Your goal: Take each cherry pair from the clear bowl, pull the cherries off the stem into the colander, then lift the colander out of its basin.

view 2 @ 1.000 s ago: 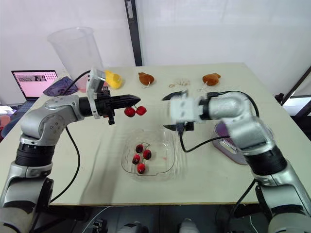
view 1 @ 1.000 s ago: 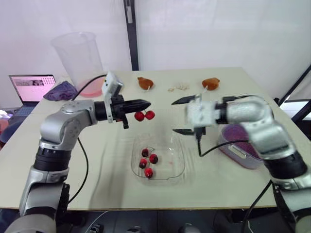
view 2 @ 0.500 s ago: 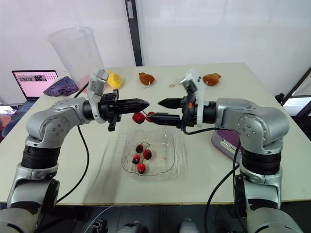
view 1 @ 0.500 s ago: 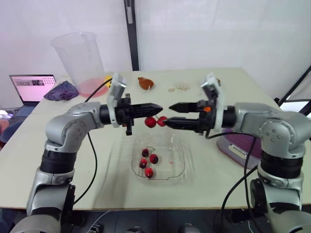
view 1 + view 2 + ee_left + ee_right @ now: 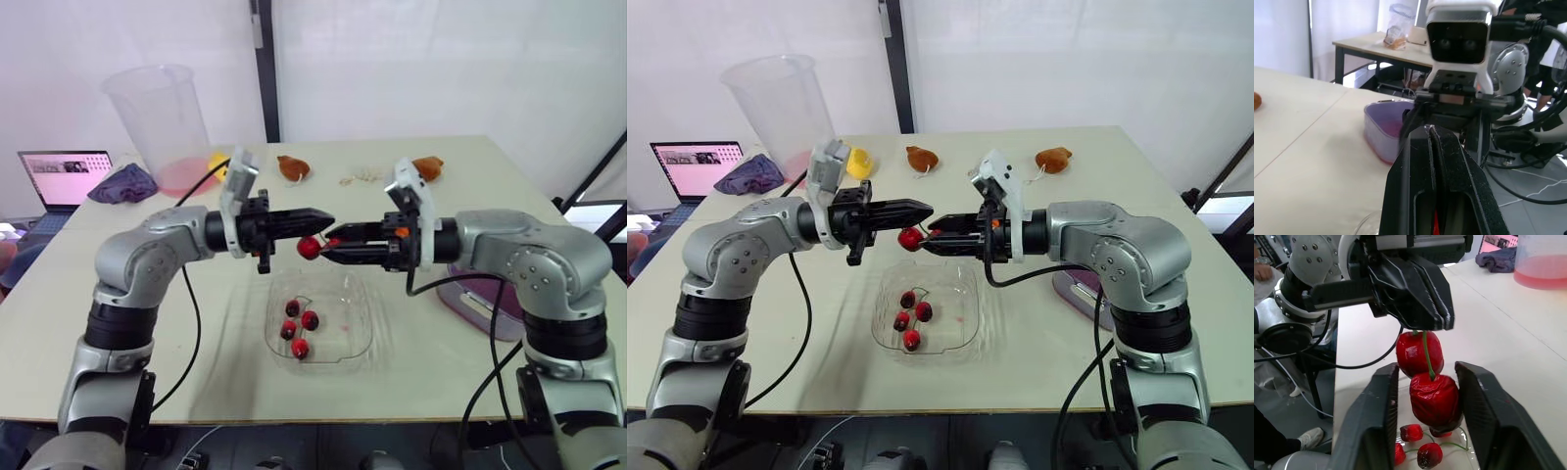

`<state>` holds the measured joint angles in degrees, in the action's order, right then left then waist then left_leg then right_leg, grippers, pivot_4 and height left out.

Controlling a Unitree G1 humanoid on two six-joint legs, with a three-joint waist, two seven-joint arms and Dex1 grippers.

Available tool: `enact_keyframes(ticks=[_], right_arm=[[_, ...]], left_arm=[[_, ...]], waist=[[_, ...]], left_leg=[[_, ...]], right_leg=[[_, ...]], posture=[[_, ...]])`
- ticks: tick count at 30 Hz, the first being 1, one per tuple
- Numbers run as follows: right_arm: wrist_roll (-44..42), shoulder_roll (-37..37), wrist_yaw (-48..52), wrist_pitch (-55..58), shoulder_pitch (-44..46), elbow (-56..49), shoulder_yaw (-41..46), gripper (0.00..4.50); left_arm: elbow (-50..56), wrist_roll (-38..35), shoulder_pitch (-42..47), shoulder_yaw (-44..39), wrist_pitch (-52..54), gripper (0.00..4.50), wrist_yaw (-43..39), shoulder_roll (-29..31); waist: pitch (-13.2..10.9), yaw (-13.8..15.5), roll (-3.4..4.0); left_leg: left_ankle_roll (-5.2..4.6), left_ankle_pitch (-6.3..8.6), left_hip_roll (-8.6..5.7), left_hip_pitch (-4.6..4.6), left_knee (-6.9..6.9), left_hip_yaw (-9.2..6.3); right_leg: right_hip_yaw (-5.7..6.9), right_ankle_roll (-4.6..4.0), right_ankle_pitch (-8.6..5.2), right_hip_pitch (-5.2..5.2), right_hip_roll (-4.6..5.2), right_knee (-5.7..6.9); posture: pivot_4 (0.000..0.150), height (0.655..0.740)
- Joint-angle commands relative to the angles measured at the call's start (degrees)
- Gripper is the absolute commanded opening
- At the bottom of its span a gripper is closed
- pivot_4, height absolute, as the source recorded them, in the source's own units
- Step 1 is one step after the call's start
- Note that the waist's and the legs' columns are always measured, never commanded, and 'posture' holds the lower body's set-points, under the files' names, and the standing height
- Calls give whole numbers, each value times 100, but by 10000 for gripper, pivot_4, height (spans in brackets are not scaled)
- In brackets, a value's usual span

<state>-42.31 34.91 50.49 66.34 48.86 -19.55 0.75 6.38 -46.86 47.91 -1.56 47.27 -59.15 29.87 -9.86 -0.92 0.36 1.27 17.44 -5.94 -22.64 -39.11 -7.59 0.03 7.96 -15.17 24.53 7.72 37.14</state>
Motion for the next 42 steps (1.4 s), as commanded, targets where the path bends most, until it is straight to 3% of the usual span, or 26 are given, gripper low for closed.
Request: enact_keyframes(ticks=[1, 9, 12, 14, 21, 29, 34, 38, 42], right_arm=[[35, 129, 75, -280, 46, -35, -49, 21373], [53, 240, 73, -528, 19, 12, -195, 21373], [27, 213, 17, -541, 20, 25, -170, 13439], [16, 207, 10, -550, 36, 15, -176, 4515], [-45, 348, 134, -501, 7, -28, -214, 4515], [234, 902, 525, -718, -631, 164, -519, 4515], [62, 1187, 615, -658, -761, 212, -172, 4515], [191, 1910, 813, -801, -757, 484, 327, 4515], [1364, 3252, 1152, -1964, -1075, 1500, 282, 4515]], left_arm=[[164, -105, 52, -188, -21, 0, 26, 71], [168, -87, 79, -153, -60, 0, 28, 62], [176, -86, 77, -145, -66, 0, 37, 46], [180, -90, 71, -133, -66, 0, 39, 29], [111, -39, 83, -124, -151, 0, 26, -3], [111, -53, 78, -148, -198, 0, 45, -52], [161, -81, 32, -155, -205, 0, 80, -67], [201, -92, -18, -178, -221, 0, 126, -82], [257, -103, -91, -192, -248, 0, 197, -134]], waist=[[0, 0, 0], [0, 2, 0], [0, 3, 0], [0, 6, 0], [0, 8, 0], [1, 16, -5], [1, 15, -6], [0, 51, -8], [-1, 93, -10]], left_leg=[[0, 0, 0, 0, 0, 0], [0, 0, 0, 0, 0, 0], [0, 0, 0, 0, 0, 0], [0, 0, 0, 0, 0, 0], [0, 0, 0, 0, 0, 0], [0, 0, -1, 0, -1, 1], [0, 0, 1, 0, 1, 2], [0, 0, -1, 0, -1, 1], [-2, 1, -6, -2, -1, 2]], right_leg=[[0, 0, 0, 0, 0, 0], [0, 0, 0, 0, 0, 0], [0, 0, 0, 0, 0, 0], [0, 0, 0, 0, 0, 0], [0, 0, 0, 0, 0, 0], [1, 0, 0, -3, 0, -2], [1, 0, 0, 0, -1, -2], [1, 0, 0, -3, 1, -3], [1, 0, 0, -4, 3, -7]], posture=[[1500, 7400], [1500, 7400], [1500, 7400], [1500, 7400], [1500, 7400], [1500, 7400], [1500, 7400], [1500, 7400], [1500, 7400]])
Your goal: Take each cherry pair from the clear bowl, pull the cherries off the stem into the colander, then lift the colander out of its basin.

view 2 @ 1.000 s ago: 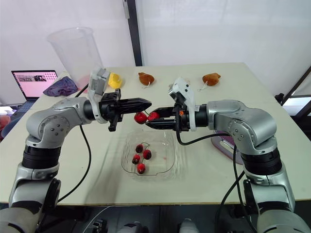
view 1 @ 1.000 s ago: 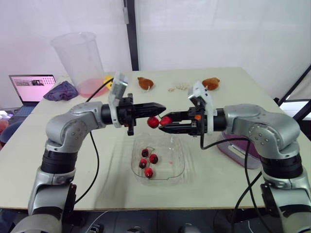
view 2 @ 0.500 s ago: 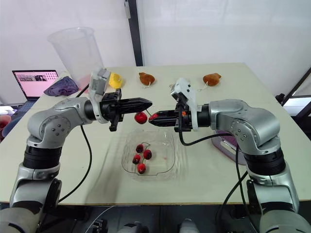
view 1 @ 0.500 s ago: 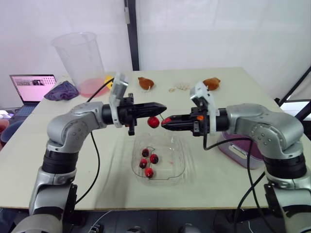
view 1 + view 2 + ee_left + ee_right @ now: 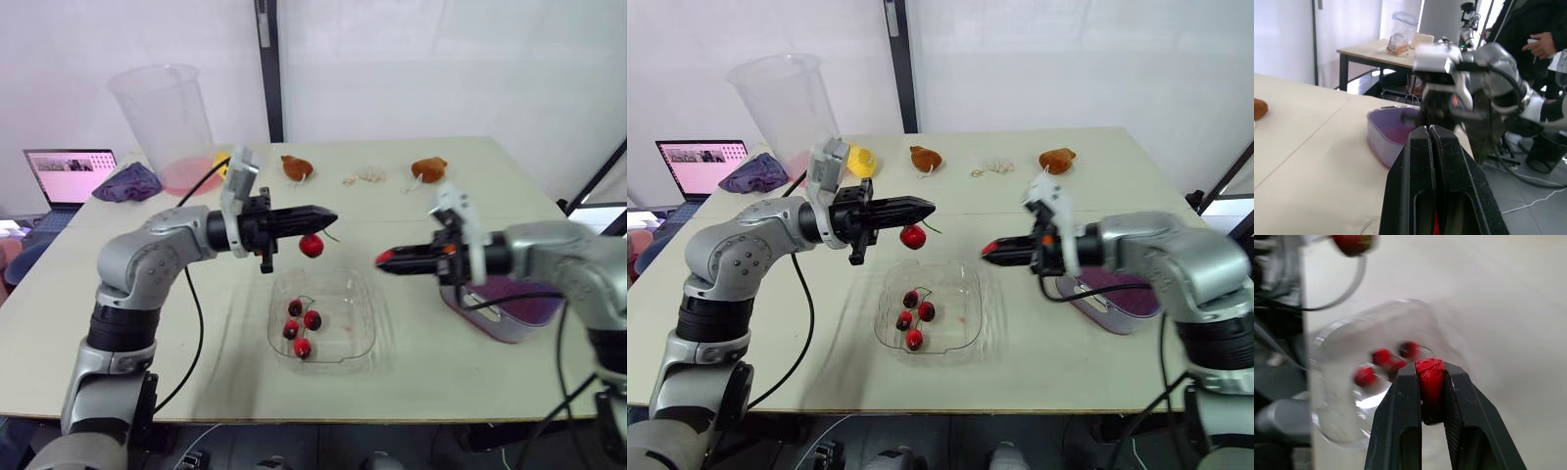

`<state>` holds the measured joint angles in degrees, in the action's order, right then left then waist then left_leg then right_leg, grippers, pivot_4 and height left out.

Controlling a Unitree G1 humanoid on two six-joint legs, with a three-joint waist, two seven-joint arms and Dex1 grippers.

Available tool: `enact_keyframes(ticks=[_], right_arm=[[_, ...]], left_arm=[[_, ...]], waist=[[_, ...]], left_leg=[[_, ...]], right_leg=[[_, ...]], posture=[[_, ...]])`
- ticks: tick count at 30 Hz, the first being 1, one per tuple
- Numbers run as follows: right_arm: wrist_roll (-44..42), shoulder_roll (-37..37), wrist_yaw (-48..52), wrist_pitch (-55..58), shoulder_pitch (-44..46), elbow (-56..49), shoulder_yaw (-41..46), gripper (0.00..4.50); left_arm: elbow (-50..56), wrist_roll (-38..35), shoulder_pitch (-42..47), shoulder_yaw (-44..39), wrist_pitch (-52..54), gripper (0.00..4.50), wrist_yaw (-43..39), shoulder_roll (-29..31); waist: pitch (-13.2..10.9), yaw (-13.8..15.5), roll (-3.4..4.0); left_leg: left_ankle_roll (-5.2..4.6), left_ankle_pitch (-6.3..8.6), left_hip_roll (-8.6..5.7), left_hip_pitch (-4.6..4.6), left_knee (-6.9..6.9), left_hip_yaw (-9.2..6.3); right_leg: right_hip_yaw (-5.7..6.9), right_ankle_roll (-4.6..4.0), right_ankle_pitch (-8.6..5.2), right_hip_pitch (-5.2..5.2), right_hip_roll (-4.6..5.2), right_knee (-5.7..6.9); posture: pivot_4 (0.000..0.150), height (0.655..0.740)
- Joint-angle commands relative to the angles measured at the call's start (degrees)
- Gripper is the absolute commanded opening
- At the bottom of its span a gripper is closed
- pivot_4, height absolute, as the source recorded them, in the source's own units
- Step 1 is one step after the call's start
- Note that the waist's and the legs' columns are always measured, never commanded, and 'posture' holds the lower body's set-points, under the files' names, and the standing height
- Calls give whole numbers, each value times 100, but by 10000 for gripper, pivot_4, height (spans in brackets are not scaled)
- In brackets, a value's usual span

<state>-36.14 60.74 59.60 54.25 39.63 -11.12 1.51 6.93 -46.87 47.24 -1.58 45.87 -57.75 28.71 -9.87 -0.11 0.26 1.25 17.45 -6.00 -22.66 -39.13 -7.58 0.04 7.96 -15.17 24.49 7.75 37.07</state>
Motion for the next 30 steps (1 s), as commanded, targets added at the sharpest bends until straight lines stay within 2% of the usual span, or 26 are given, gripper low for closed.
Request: enact_keyframes(ticks=[1, 4, 9, 12, 14, 19, 25, 29, 30], right_arm=[[970, 920, 323, -1043, -257, 946, 203, 4515], [1361, 1384, 601, -1629, -720, 1506, 208, 4515], [1645, 1360, 667, -1936, -1256, 1804, 228, 4515], [1898, 1221, 554, -2216, -1426, 2076, 173, 14429], [1943, 1184, 581, -2343, -1384, 2146, 240, 24819], [1858, 1446, 833, -2207, -1312, 1948, 503, 44643], [1613, 1588, 878, -1561, -668, 1508, 630, 44643], [703, 1104, 807, -539, -378, 441, 774, 44643], [264, 799, 661, -132, -209, 129, 860, 44643]], left_arm=[[202, -105, -35, -196, -121, 0, 81, -42], [170, -65, -66, -161, -175, 0, 84, -93], [143, 20, -74, -97, -254, 0, 120, -211], [148, 28, -73, -69, -280, 0, 148, -260], [154, 27, -66, -86, -279, 0, 186, -267], [292, -21, -128, -109, -224, 0, 309, -250], [310, -50, -136, -134, -268, 0, 432, -315], [269, -71, -92, -147, -267, 0, 487, -364], [247, -79, -65, -153, -263, 0, 502, -384]], waist=[[-1, 18, -1], [-1, 24, -1], [-1, -73, -1], [-1, -59, -1], [-1, -50, -1], [-1, -44, 0], [-1, -48, 0], [-1, -50, -1], [-2, -45, -2]], left_leg=[[-1, 1, 0, 2, 1, 3], [-1, 1, 1, 3, 1, 14], [-1, 1, 12, 6, 4, 21], [-1, 1, 14, 8, 6, 22], [-1, 0, 11, 8, 4, 24], [-1, 1, 11, 8, 3, 23], [-1, 1, 12, 8, 4, 24], [-1, 1, 17, 8, 7, 23], [-1, 1, 17, 7, 6, 23]], right_leg=[[0, 0, 0, -1, -2, 0], [-1, 1, 0, 1, -4, 0], [-4, 1, 0, 2, -6, 2], [-5, 1, 0, 2, -6, 2], [-7, 1, 0, 2, -4, 2], [-8, 1, 0, 2, -4, 2], [-8, 1, 0, 2, -5, 0], [-8, 1, 0, 2, -7, -3], [-8, 1, 0, 2, -7, -2]], posture=[[1500, 7400], [1500, 7400], [1500, 7400], [1500, 7400], [1500, 7400], [1500, 7400], [1500, 7400], [1500, 7400], [1500, 7400]])
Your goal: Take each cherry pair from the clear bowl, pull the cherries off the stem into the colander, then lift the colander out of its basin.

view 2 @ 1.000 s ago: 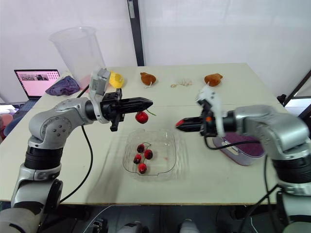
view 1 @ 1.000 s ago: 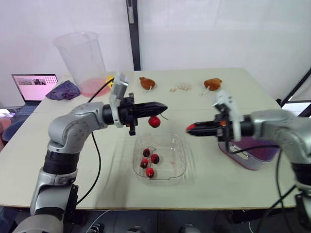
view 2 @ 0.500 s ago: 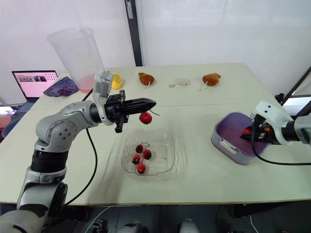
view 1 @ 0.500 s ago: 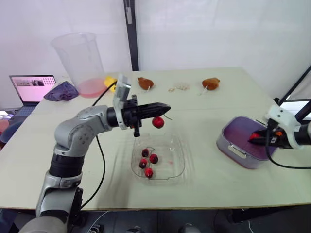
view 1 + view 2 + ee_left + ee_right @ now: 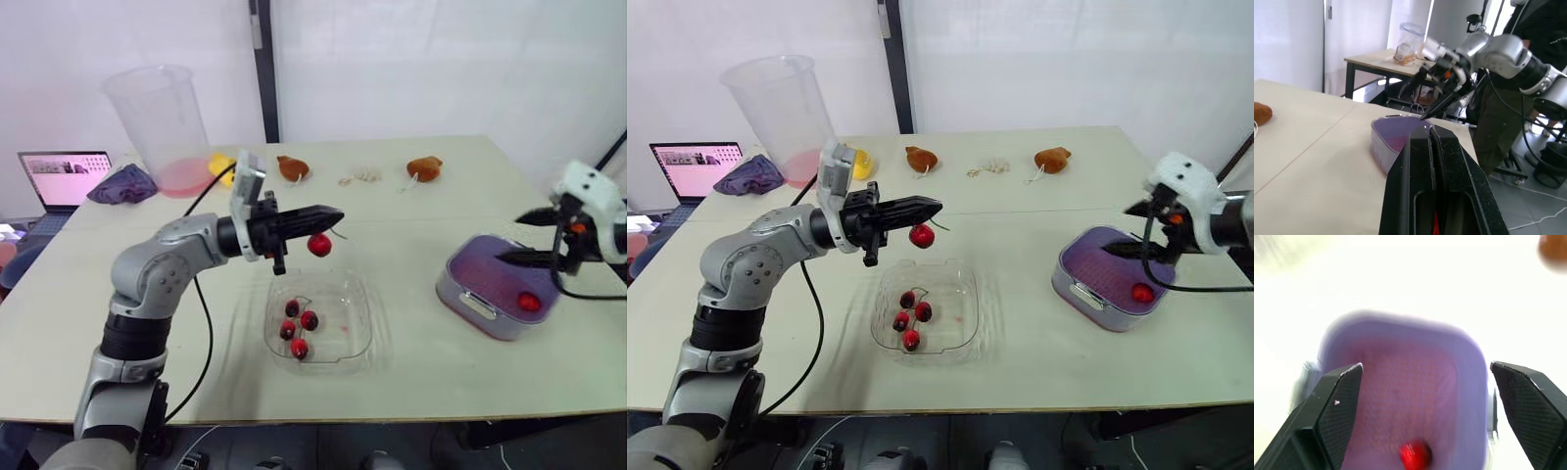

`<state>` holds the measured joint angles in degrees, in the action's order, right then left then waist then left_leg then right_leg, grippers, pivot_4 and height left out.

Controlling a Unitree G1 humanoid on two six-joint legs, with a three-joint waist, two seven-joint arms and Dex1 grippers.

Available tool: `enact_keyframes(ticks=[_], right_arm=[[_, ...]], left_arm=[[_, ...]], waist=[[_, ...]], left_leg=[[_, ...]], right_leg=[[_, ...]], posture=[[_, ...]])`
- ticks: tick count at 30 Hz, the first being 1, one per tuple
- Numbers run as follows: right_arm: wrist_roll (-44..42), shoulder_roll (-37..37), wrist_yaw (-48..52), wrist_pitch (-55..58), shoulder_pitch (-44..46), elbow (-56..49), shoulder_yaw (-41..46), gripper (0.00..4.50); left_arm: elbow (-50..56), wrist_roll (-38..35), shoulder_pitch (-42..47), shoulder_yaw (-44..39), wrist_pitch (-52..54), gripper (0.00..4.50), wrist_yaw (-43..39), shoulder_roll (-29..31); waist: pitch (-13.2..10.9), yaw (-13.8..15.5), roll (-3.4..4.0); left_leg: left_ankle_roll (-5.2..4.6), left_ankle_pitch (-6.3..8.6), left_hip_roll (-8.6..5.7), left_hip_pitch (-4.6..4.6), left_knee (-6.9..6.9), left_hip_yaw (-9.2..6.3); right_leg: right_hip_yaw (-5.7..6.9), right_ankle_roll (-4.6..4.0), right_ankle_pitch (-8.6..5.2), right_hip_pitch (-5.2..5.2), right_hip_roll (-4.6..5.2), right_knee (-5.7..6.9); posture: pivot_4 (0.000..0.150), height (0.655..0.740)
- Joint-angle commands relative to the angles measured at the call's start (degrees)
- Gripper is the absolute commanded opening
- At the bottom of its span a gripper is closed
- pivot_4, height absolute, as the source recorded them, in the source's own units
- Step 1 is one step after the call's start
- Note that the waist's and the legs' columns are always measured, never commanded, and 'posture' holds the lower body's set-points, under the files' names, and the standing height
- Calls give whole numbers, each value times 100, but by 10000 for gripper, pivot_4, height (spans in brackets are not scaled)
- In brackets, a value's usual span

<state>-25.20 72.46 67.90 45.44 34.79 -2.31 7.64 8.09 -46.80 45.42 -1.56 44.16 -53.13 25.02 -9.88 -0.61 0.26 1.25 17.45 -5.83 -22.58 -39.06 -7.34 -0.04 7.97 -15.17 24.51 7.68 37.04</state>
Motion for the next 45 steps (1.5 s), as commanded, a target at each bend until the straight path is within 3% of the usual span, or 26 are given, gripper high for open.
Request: enact_keyframes(ticks=[1, 7, 17, 20, 23, 28, 30, 34, 45], right_arm=[[-1288, -789, -411, 1119, 476, -1059, 310, 44643], [-2280, -2715, -1780, 2178, 1166, -1749, 166, 44643], [-2513, -3956, -2563, 2230, 1509, -1880, -360, 44643], [-2481, -4114, -2726, 2167, 1519, -1772, -411, 35491], [-2436, -4145, -2766, 2087, 1508, -1749, -485, 22669], [-2465, -4173, -2819, 2003, 1495, -1723, -539, 22669], [-2480, -4187, -2845, 1981, 1496, -1707, -537, 17942], [-2485, -4155, -2826, 1947, 1468, -1742, -587, 3754], [-2279, -3589, -2452, 1838, 882, -1771, -870, 3754]], left_arm=[[101, -92, 154, -160, -87, 0, 47, -37], [-26, -111, 299, -117, -57, 0, -91, -79], [-150, -54, 413, -116, -114, 0, -245, -48], [-148, -50, 415, -112, -123, 0, -294, -28], [-151, -39, 423, -107, -119, 0, -326, -8], [-152, -20, 435, -107, -121, 0, -345, 7], [-145, -22, 437, -107, -116, 0, -336, 1], [-145, -18, 443, -100, -116, 0, -329, -8], [-212, 22, 507, -96, -149, 0, -338, -27]], waist=[[-3, -3, -6], [-4, 50, -8], [-4, 78, -8], [-3, 72, -7], [-3, 58, -8], [-3, -22, -7], [-3, -31, -7], [-3, -22, -7], [-3, -15, -7]], left_leg=[[0, 0, 0, 0, -1, -1], [0, 0, -6, -3, -7, -15], [1, -1, -11, -4, -9, -18], [1, -1, -11, -4, -9, -18], [1, -1, -11, -4, -9, -19], [1, -1, -11, -4, -8, -20], [1, -1, -10, -4, -6, -20], [0, -1, -10, -4, -6, -20], [0, -1, -11, -4, -6, -20]], right_leg=[[0, 0, 0, 0, 0, 1], [3, 0, 0, -1, 3, 4], [3, 0, 0, 0, 5, 8], [4, 0, 0, 0, 5, 8], [4, 0, 0, 0, 5, 9], [4, 0, 0, 0, 5, 9], [5, 0, 0, 1, 3, 9], [5, 0, 0, 1, 4, 9], [5, 0, 0, 1, 4, 9]], posture=[[1500, 7400], [1500, 7400], [1500, 7400], [1500, 7400], [1500, 7400], [1500, 7400], [1500, 7400], [1500, 7400], [1500, 7400]])
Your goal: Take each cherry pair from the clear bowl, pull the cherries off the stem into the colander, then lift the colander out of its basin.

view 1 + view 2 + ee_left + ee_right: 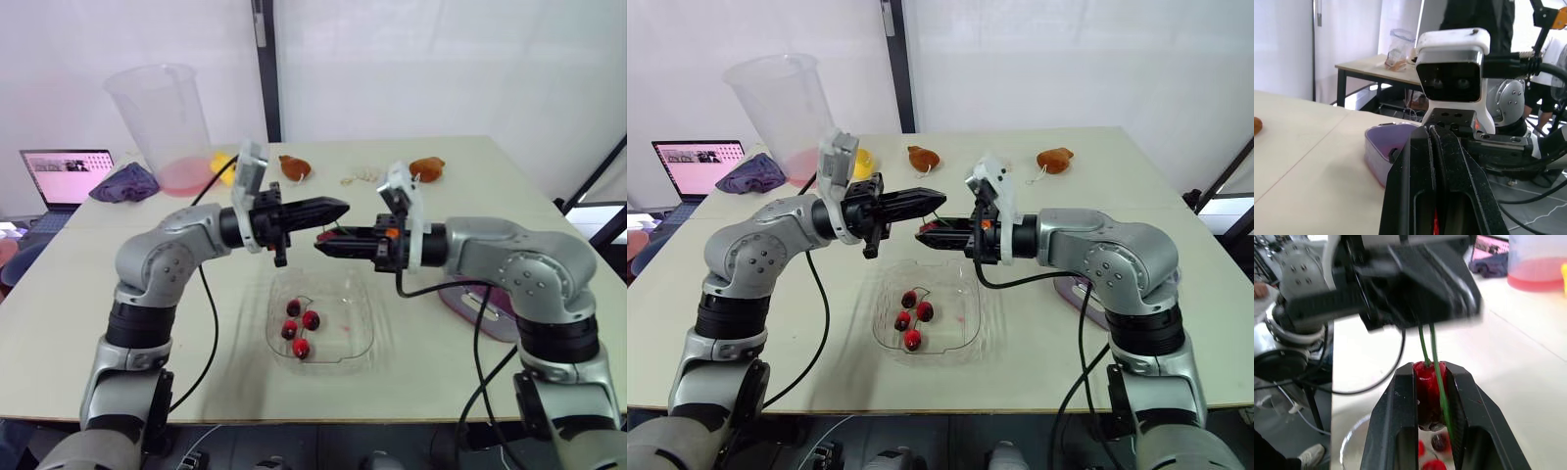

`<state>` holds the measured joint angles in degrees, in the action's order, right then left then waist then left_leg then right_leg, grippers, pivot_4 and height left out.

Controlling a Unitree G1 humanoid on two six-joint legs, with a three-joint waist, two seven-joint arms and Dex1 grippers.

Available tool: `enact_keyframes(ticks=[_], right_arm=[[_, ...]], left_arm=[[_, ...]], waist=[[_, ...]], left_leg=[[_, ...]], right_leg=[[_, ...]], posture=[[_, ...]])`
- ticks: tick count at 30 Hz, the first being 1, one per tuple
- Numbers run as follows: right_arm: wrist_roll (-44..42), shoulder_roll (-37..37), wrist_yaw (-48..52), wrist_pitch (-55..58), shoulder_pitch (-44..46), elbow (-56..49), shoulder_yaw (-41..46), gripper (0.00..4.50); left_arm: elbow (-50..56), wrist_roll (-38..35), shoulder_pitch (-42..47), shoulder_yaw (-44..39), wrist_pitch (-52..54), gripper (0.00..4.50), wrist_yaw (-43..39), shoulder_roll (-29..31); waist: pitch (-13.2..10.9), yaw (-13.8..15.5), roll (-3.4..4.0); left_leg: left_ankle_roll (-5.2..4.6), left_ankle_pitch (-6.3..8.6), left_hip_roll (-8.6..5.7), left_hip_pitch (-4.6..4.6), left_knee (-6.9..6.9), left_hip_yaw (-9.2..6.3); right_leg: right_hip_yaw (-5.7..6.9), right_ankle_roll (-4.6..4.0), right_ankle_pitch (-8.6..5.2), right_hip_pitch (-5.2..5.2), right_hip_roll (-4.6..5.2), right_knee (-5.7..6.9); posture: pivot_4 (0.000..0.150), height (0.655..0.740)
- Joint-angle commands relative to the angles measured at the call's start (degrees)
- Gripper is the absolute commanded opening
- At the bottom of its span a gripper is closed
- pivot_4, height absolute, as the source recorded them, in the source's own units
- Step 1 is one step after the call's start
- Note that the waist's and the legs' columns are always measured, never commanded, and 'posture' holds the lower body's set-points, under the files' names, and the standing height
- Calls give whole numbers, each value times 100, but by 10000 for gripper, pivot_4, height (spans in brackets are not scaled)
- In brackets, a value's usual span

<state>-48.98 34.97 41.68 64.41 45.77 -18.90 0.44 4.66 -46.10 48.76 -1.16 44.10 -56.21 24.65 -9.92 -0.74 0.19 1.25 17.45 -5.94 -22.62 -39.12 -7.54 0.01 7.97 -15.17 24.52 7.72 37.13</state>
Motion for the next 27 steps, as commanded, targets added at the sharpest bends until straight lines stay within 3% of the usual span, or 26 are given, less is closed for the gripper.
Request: enact_keyframes(ticks=[1, 7, 11, 15, 20, 26, 27], right_arm=[[143, 208, 210, -102, -299, -110, -186, 3754], [298, 575, 358, -242, -682, -76, -33, 3754], [436, 1466, 814, -381, -1029, 13, 307, 3754], [1125, 2630, 1333, -1035, -1273, 818, 610, 3754], [2324, 3715, 1955, -2411, -1621, 2301, 351, 3754], [3009, 3432, 2241, -3226, -1644, 3448, -26, 3754], [3111, 3375, 2276, -3295, -1629, 3569, -98, 8099]], left_arm=[[128, -46, 172, -139, -146, 0, -27, 0], [189, -61, 116, -136, -147, 0, 24, -75], [236, -76, 61, -164, -116, 0, 32, -50], [286, -84, -5, -194, -104, 0, 74, -34], [402, -105, -166, -210, -112, 0, 160, -12], [560, -129, -345, -217, -146, 0, 330, -40], [606, -132, -390, -215, -146, 0, 351, -27]], waist=[[0, -4, 0], [0, 7, 0], [-1, 34, -2], [-1, 22, -2], [-1, 9, -2], [-1, -17, -2], [-1, -10, -2]], left_leg=[[0, 0, 0, 0, 0, 0], [0, 0, 0, -1, 0, 1], [0, 0, -3, -2, -2, -1], [-1, 0, -3, -1, -2, 4], [-2, 1, -2, 1, 0, 11], [-1, 1, 7, 9, 6, 25], [-1, 0, 8, 9, 6, 25]], right_leg=[[0, 0, 0, 0, 0, -1], [0, 0, 0, 0, 0, -1], [1, 0, 0, -3, 2, -2], [0, 0, 0, -3, 2, -3], [0, 0, 0, -2, -1, -3], [-6, 0, 0, -2, -2, -3], [-6, 0, 0, -1, -2, -3]], posture=[[1500, 7400], [1500, 7400], [1500, 7400], [1500, 7400], [1500, 7400], [1500, 7400], [1500, 7400]])
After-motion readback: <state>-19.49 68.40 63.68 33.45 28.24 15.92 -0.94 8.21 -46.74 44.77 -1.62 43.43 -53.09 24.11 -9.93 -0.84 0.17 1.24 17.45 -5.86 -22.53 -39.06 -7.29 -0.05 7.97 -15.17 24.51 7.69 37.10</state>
